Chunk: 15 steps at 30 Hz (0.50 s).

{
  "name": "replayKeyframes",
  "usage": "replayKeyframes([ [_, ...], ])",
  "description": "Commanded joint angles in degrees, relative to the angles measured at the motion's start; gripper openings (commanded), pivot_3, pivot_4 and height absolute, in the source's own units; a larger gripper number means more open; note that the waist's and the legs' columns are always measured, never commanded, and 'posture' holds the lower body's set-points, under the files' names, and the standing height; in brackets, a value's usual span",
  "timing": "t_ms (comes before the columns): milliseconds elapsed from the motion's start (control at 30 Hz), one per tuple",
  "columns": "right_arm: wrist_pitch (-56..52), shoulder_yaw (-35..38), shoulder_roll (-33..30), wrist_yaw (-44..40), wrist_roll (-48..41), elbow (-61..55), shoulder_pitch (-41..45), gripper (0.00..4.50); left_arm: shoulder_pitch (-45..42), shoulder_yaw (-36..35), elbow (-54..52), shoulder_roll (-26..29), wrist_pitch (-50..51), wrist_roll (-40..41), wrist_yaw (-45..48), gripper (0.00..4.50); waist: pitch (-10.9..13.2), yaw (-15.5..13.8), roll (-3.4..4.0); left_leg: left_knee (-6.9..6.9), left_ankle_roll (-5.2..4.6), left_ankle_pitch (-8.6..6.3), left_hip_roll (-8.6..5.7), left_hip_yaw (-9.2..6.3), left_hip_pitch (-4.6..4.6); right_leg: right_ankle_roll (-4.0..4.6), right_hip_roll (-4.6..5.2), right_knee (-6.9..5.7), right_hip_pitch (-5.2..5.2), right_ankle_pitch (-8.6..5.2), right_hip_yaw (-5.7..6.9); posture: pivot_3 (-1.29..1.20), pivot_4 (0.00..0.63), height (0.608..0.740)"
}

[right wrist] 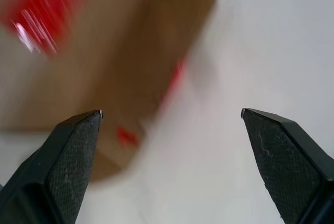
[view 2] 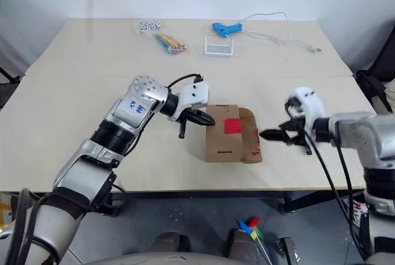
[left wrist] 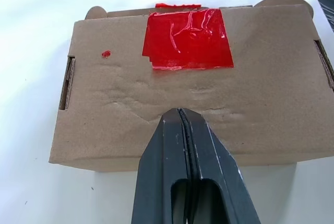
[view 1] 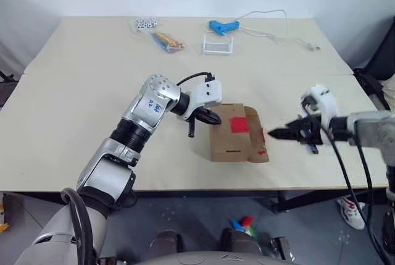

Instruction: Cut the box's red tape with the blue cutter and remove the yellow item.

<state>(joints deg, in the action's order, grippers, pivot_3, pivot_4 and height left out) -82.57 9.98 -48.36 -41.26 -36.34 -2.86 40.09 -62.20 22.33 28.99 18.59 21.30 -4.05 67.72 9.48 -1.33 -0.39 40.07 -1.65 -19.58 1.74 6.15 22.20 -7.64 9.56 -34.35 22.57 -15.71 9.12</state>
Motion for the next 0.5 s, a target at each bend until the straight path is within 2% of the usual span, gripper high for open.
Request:
replayKeyframes([
  [33,-5.9,4.8,3.8,0.7,-2.8,5.2,2.0,4.46,3.6,3.7,0.6,0.1,2.8,-1.5,2.5,0.0,0.0,0.1,0.0,-0.01,0.0,0.0,0.0,0.0,0.0,0.0,0.0,0.0,0.0,0.0,0.0,0.0,0.15,0.74],
  [167,-9.1,5.0,7.0,0.7,-3.3,9.2,2.2,4.46,4.4,3.8,-1.5,0.8,3.4,-1.3,2.8,0.0,0.1,0.0,0.1,-0.05,0.01,0.0,-0.02,0.05,0.03,0.0,-0.01,-0.02,0.04,0.0,0.02,0.0,0.15,0.74],
  [500,-6.2,3.4,6.8,-0.5,-2.7,13.8,-1.4,4.46,7.0,4.0,-9.2,3.6,7.6,-0.7,4.6,0.0,0.1,0.5,0.17,-0.1,0.02,0.0,-0.01,0.55,0.03,0.0,-0.03,-0.06,0.1,0.0,-0.01,0.0,0.15,0.74],
])
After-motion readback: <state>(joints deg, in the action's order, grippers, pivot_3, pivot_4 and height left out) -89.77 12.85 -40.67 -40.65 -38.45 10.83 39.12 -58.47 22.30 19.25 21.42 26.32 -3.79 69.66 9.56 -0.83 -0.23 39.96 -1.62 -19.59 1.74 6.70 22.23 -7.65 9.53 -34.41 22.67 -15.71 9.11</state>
